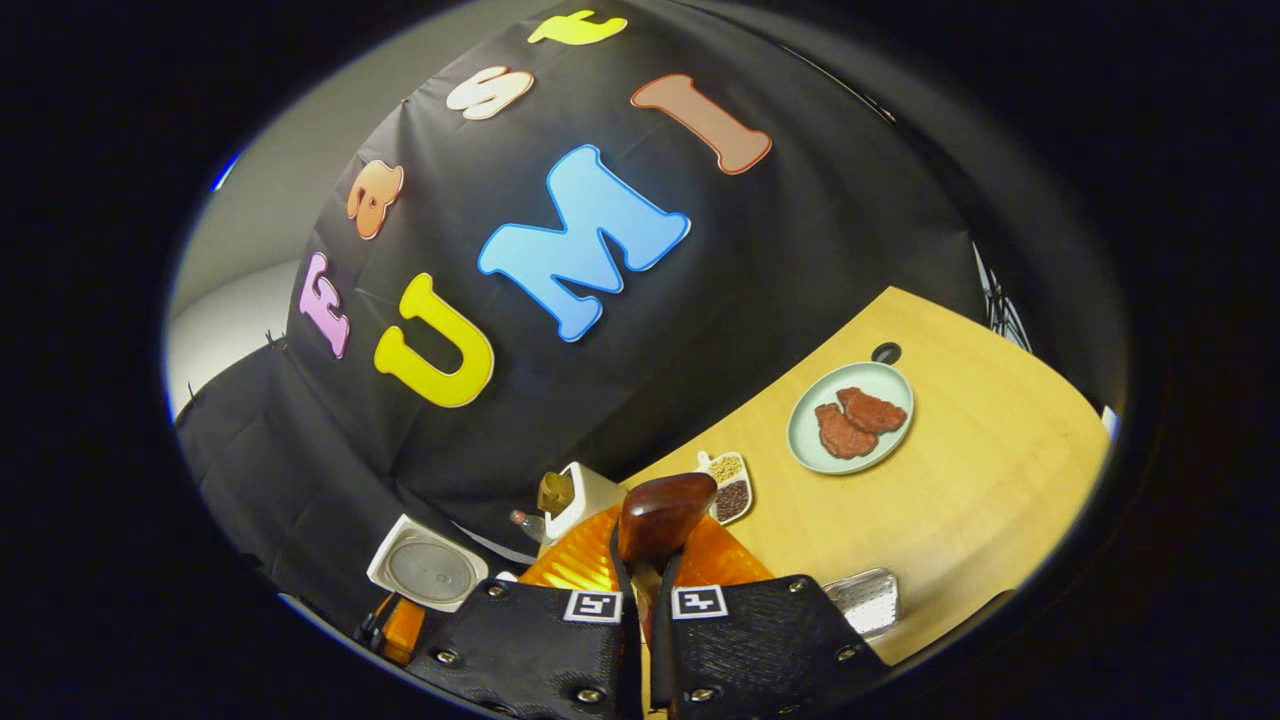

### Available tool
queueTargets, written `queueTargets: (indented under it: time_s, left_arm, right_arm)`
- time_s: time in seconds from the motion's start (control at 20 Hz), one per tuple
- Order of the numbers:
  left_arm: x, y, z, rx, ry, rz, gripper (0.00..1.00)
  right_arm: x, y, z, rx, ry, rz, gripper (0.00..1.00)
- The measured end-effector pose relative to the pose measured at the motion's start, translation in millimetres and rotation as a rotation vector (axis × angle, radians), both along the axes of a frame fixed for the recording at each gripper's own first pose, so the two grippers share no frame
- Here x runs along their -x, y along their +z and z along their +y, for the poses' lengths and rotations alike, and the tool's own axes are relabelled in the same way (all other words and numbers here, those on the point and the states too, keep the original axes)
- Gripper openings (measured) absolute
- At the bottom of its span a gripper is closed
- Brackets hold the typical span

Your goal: Close the left gripper, press the button to open the rice cooker; take a wooden spoon from the chopstick holder with the right hand, scoop a spoonful of rice and pour it into the rice cooker, then put the wooden spoon back into the chopstick holder.

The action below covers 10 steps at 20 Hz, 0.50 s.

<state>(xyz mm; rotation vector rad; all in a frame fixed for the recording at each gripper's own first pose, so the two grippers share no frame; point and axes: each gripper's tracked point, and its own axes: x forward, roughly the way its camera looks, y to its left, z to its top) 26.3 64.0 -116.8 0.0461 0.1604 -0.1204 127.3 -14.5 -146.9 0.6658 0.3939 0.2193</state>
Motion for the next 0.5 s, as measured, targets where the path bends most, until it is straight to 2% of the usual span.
queueTargets:
  time_s: [0.3,0.5]
  left_arm:
    - [1,0,-24,-0.024,-0.021,0.007,0.95]
    - [4,2,-30,-0.041,-0.021,0.01,0.96]
  right_arm:
    - [2,-29,-40,0.052,-0.065,0.054,0.04]
    - [3,-59,-65,0.164,-0.118,0.102,0.04]
